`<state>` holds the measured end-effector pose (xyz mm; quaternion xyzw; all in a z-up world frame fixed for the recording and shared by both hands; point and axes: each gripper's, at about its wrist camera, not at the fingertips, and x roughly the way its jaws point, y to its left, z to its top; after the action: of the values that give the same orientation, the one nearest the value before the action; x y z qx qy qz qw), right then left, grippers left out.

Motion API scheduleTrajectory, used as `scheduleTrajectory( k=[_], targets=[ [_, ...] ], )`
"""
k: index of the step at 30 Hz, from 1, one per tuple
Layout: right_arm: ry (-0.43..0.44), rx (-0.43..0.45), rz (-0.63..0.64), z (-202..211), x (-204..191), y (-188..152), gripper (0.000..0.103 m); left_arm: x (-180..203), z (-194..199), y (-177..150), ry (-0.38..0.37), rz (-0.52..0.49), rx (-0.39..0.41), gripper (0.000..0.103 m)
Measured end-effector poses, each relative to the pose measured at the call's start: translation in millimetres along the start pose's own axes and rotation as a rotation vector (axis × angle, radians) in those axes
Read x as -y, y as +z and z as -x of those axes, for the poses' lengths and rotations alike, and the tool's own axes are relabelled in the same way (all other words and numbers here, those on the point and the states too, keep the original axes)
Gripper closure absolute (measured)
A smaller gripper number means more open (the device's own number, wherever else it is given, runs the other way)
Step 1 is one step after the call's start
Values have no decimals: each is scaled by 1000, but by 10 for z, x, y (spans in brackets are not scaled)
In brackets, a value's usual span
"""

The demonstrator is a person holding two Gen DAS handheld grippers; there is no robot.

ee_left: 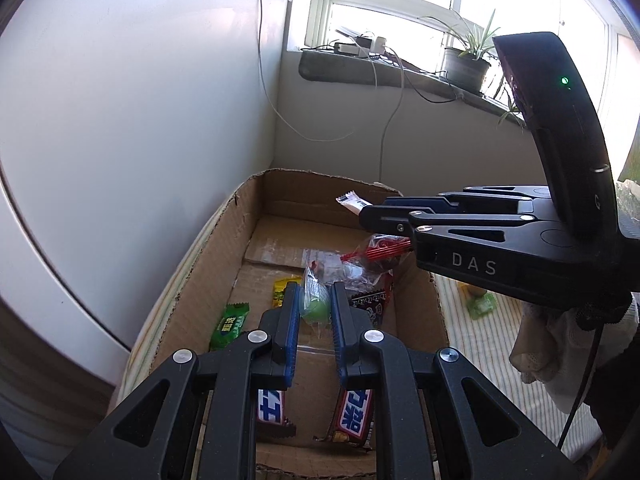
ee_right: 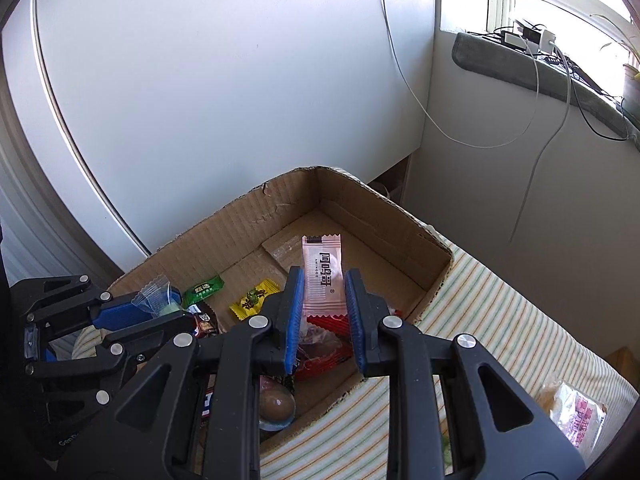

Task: Organize snacks
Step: 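Carry the green candy into the box with the left tool while the right tool carries the pink pastry, then open both tools to release the candy and pastry into the box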

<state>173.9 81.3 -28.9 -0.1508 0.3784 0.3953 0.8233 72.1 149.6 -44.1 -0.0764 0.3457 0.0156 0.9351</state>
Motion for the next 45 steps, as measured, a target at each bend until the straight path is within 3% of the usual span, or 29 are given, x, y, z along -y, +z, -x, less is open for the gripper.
scheduleTrajectory(
  k=[23,24,26,30,32,33,35,36,45],
  targets=[
    [9,-18,26,-171,-129,103,80,-84,53,-17,32,13,6,88],
    [5,-20,26,-173,-130,102,78,-82,58,-17,33,13,7,88],
    [0,-17,19,-175,-133,111,53,-77,68,-18,37,10,10,82],
    [-14,-1,20,-132,-129,120,38,-65,83,-19,50,2,16,70],
    [-23,8,17,-107,-119,128,24,-65,84,-13,48,0,15,61],
    [-26,13,16,-93,-115,129,22,-61,89,-13,48,-3,16,58],
    [-34,16,16,-71,-104,132,17,-51,111,-14,63,-7,25,36],
    [-37,15,16,-63,-99,131,16,-49,123,-11,70,-6,31,33],
    [-51,28,-10,115,-3,100,14,-2,151,11,86,-11,33,24]
  ],
)
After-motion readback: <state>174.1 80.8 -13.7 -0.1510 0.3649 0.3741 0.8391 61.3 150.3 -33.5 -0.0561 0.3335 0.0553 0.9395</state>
